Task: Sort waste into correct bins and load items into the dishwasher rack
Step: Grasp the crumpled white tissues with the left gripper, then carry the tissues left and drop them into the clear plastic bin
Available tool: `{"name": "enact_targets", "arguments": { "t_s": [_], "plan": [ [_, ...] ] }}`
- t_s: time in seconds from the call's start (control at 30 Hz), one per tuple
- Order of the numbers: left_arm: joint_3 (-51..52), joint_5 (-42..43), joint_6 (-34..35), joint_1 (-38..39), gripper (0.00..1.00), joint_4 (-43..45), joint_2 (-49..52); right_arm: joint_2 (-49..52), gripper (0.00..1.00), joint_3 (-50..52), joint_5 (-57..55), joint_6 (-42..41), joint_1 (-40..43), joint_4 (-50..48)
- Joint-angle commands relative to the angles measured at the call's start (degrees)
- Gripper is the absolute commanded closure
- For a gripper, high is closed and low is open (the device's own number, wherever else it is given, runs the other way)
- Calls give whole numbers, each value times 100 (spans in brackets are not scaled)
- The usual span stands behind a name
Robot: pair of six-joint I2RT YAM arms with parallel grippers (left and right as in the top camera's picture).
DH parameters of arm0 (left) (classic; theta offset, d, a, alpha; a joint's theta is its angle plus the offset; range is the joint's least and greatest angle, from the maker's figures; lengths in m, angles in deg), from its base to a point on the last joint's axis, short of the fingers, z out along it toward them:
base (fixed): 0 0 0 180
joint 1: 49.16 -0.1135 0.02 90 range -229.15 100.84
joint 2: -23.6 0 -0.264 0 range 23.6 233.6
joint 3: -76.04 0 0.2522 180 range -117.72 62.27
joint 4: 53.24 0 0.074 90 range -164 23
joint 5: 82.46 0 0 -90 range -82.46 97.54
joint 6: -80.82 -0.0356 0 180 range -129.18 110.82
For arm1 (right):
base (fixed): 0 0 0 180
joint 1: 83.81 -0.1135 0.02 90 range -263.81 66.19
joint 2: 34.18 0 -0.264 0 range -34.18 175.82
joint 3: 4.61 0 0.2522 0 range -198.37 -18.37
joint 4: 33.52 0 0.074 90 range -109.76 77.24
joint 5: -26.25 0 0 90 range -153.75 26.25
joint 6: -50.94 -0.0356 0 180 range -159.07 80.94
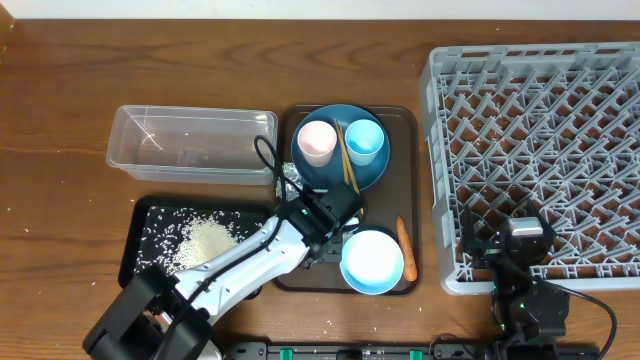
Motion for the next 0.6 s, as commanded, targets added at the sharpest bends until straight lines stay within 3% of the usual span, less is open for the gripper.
{"name": "enact_targets", "arguments": {
  "t_s": [0.0, 0.2, 0.33, 0.57],
  "plan": [
    [66, -133, 63, -17, 62, -17, 33, -2, 1, 4, -59, 37, 63, 24],
    [66, -129, 63, -17, 73, -20, 33, -2, 1, 4, -59, 37, 63, 24],
    [63, 11, 57, -20, 94, -83, 26, -2, 1, 4, -59, 37, 63, 24],
    [-133, -26, -133, -26, 94, -616, -566, 11, 1, 4, -59, 37, 63, 24]
  ]
}}
